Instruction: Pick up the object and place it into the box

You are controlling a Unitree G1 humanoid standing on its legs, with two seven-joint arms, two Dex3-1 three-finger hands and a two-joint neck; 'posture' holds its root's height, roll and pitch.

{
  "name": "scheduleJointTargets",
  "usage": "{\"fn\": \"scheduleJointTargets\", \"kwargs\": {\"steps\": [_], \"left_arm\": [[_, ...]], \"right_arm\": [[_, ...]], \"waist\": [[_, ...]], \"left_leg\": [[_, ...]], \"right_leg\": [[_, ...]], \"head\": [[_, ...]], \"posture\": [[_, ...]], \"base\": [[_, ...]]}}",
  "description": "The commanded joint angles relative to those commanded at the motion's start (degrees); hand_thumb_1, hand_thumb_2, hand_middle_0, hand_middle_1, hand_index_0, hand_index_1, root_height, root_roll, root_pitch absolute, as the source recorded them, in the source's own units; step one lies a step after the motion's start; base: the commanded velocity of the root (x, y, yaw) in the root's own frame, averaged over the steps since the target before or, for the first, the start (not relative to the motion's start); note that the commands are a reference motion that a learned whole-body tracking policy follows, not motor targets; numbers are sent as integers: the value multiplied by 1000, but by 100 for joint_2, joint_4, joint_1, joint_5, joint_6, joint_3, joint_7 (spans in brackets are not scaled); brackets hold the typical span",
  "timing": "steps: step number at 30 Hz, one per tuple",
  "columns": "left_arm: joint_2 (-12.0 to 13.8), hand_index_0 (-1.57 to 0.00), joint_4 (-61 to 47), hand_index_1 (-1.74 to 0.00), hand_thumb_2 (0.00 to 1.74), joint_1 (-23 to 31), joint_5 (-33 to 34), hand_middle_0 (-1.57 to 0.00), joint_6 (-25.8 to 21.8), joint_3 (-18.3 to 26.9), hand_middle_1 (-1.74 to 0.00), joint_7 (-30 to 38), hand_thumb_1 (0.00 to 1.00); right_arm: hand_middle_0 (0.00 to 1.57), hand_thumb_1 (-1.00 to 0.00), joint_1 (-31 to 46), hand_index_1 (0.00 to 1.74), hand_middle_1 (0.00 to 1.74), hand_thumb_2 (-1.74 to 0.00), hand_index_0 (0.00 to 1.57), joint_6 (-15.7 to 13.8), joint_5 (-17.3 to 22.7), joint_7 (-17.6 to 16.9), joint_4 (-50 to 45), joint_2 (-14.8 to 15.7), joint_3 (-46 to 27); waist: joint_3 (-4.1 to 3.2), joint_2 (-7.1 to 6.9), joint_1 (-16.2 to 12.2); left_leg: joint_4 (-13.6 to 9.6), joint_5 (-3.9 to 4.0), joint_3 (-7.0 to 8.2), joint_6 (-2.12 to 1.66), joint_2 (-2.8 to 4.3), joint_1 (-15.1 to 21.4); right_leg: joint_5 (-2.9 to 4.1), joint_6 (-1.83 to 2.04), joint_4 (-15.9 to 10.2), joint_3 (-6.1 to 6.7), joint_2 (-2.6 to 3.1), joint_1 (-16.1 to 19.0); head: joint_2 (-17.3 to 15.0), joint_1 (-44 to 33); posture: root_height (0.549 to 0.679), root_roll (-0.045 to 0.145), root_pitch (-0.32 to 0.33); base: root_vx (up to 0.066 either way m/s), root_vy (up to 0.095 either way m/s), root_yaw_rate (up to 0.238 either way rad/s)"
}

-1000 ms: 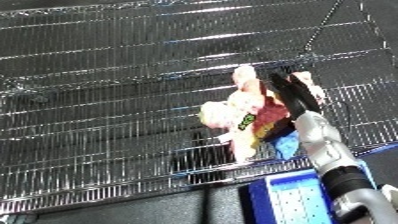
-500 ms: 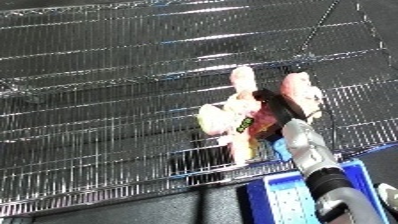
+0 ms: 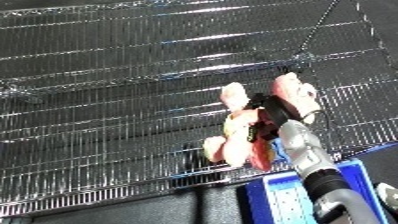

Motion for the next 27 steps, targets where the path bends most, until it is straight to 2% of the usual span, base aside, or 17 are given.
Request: {"fn": "scheduleJointTargets", "kwargs": {"steps": [7,14,19,23,27], "left_arm": [[14,-1570,60,-1740,1740,-76,32,-1570,48,-3,-1740,-10,1000],[-5,-1570,136,-1740,1740,-105,53,-1570,99,100,-1740,24,1000],[-104,-1570,158,-1740,1740,-67,67,-1570,126,241,-1740,67,1000],[-189,-1570,159,-1740,1740,-19,117,-1570,143,324,-1740,75,1000],[-229,-1570,159,-1740,1740,-39,199,-1570,194,330,-1740,63,1000]], "right_arm": [[1570,-1000,209,1740,1740,-1740,1570,5,31,-68,-211,-12,-161],[1570,-1000,727,1740,1740,-1740,1570,-155,64,-277,-1522,-276,-564],[1570,-1000,1721,1740,1740,-1740,1570,-228,257,-567,-2913,-387,-1517],[1570,-1000,2479,1740,1740,-1740,1570,-335,487,-829,-3665,-269,-2349],[1570,-1000,3152,1740,1740,-1740,1570,-421,557,-987,-4255,-119,-3082]], "waist": [[-26,-37,-29],[-109,-149,-190],[-187,-212,-360],[-266,-245,-508],[-342,-287,-584]], "left_leg": [[37,11,-30,3,2,25],[-38,1,14,15,40,193],[-80,-25,70,35,77,343],[-95,-49,100,47,114,471],[-96,-71,125,44,158,578]], "right_leg": [[23,0,32,2,-4,46],[23,4,-45,-1,0,209],[13,-2,-113,9,7,371],[2,-9,-167,-3,13,521],[-22,-15,-193,-37,21,647]], "head": [[3,116],[81,295],[225,712],[213,819],[201,865]], "posture": [[631,53,-106],[632,52,-123],[634,52,-137],[635,51,-153],[635,50,-168]], "base": [[-48,-5,18],[-21,3,-27],[-7,7,-55],[0,4,-30],[2,-6,-14]]}}
